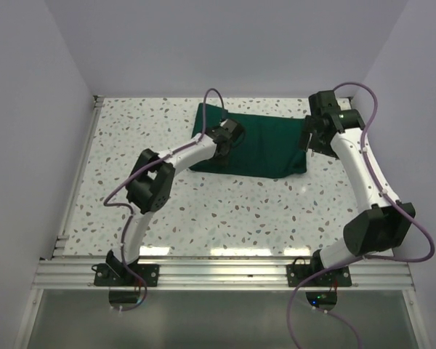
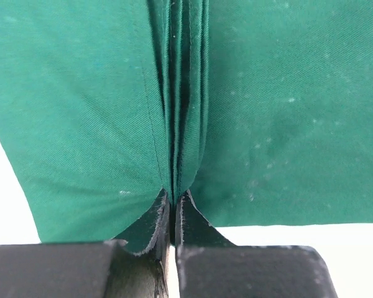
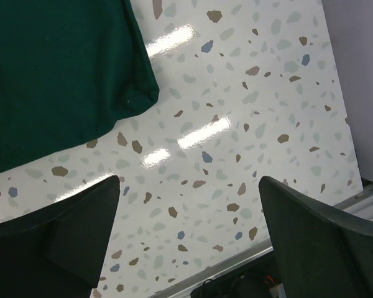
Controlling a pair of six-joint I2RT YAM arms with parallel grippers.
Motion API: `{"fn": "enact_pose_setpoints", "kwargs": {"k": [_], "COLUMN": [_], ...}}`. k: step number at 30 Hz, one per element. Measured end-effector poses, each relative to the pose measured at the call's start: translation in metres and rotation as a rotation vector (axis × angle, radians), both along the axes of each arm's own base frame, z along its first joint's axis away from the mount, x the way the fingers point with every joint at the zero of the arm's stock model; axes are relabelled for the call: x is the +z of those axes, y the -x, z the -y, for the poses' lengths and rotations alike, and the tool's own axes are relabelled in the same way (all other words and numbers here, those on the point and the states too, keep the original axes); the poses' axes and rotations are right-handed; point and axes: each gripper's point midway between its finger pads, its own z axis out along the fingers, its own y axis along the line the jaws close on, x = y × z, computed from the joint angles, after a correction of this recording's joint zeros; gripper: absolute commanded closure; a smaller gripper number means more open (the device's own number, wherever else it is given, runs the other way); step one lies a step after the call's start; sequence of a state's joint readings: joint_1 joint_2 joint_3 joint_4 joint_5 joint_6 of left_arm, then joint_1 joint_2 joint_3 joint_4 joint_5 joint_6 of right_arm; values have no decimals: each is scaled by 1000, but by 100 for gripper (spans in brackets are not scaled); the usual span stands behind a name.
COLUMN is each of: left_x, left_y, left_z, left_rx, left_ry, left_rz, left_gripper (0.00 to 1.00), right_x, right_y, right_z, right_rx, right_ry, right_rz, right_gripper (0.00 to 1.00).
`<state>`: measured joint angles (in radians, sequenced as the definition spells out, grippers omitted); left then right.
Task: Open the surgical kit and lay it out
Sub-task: Open the surgical kit at the center of the board.
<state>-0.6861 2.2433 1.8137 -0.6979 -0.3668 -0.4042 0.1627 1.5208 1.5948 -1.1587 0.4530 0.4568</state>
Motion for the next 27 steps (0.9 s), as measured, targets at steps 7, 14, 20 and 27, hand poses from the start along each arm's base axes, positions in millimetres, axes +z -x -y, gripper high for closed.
{"fn": "enact_pose_setpoints", "kwargs": {"k": [7,14,20,27], "left_x": [76,144,81,48], "left_y": [-8,-19,18,71], "left_z": [-22,-193,-279,-262], "left_rx": [89,450,675,629], "left_ry": [104,204,120,141], "left_rz": [97,247,115,-31], "left_gripper": [100,1,0,0], "right_x": [-21,-44,-54,-65], "right_y": [-10,-47,-104,-172], "right_z": [-2,-18,-44,-50], "right_rx": [11,81,161,170], "right_ry": [11,-29,-110,-141], "right_rz": [-63,-101,-50,22], "right_gripper": [1,1,1,1]}}
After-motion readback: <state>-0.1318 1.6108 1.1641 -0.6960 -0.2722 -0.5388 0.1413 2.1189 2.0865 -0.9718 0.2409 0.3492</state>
